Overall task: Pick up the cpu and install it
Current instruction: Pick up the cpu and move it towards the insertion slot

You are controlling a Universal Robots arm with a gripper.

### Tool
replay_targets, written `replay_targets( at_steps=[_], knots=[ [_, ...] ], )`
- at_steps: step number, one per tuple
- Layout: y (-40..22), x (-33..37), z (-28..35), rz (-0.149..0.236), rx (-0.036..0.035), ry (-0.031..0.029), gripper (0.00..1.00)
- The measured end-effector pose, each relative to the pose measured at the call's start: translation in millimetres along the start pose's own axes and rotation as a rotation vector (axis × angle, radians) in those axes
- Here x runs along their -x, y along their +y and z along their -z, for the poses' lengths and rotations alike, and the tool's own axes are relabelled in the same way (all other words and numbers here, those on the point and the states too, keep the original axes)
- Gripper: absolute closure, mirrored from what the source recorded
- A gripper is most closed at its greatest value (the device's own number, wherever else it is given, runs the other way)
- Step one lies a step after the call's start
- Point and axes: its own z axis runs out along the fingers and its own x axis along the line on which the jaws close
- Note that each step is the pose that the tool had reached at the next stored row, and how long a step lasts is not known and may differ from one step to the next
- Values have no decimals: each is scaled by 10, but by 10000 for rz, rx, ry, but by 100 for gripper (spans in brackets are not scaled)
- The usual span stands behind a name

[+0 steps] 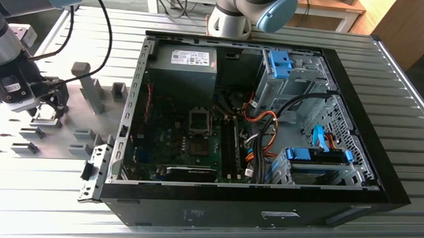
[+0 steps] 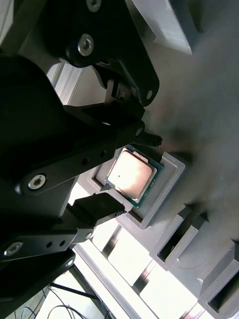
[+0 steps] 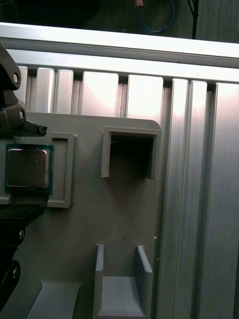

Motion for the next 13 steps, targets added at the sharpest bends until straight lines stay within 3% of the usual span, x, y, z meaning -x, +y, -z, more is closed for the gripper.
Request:
replay_targets(
  at_steps=[7, 9, 10, 13],
  knots=[
    [0, 0, 0, 1, 0, 0, 35],
    [0, 0, 0, 1, 0, 0, 37],
    [0, 0, 0, 1, 0, 0, 44],
    [0, 0, -1, 2, 0, 0, 44]
  ],
)
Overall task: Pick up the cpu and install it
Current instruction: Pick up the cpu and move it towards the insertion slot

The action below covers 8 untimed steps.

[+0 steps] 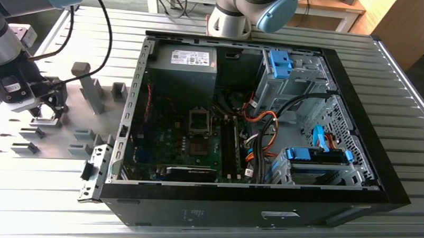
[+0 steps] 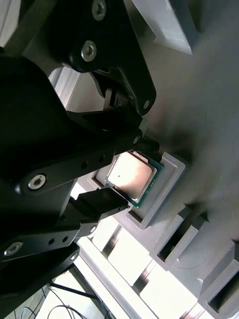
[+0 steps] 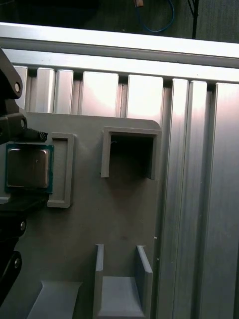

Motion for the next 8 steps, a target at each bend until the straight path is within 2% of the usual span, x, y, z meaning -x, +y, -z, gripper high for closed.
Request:
replay_targets(
  at_steps=[8],
  knots=[
    [0, 0, 4, 1, 0, -1, 44]
  ],
)
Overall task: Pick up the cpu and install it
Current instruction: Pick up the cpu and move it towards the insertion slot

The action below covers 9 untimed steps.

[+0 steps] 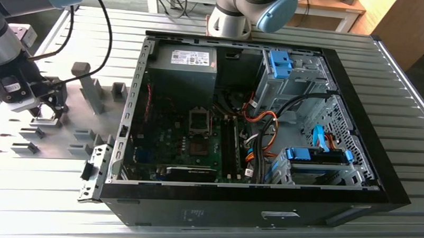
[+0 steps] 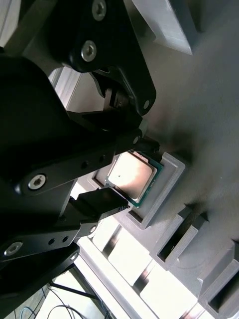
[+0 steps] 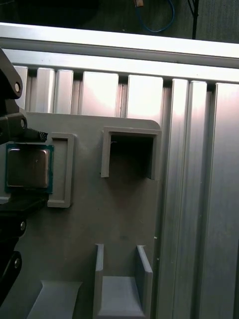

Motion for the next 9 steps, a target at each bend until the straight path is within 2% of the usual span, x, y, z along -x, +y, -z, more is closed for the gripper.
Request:
replay_targets(
  at_steps=[6, 9],
  knots=[
    [0, 0, 4, 0, 0, 1, 44],
    [0, -1, 4, -3, 5, 33, 44]
  ],
)
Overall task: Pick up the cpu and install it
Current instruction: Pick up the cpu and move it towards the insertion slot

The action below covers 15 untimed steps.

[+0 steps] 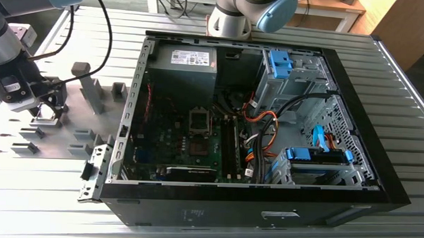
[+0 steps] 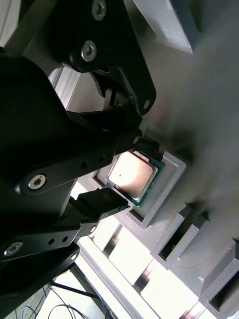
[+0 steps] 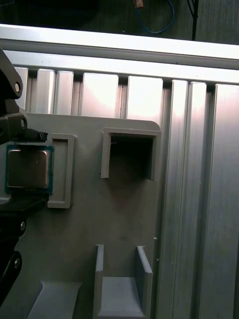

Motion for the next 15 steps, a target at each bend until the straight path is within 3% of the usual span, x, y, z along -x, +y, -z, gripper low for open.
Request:
replay_targets(
  at_steps=[12, 15],
  knots=[
    [0, 1, -1, 1, 2, 9, 44],
    [0, 1, 0, 1, 1, 10, 52]
  ],
)
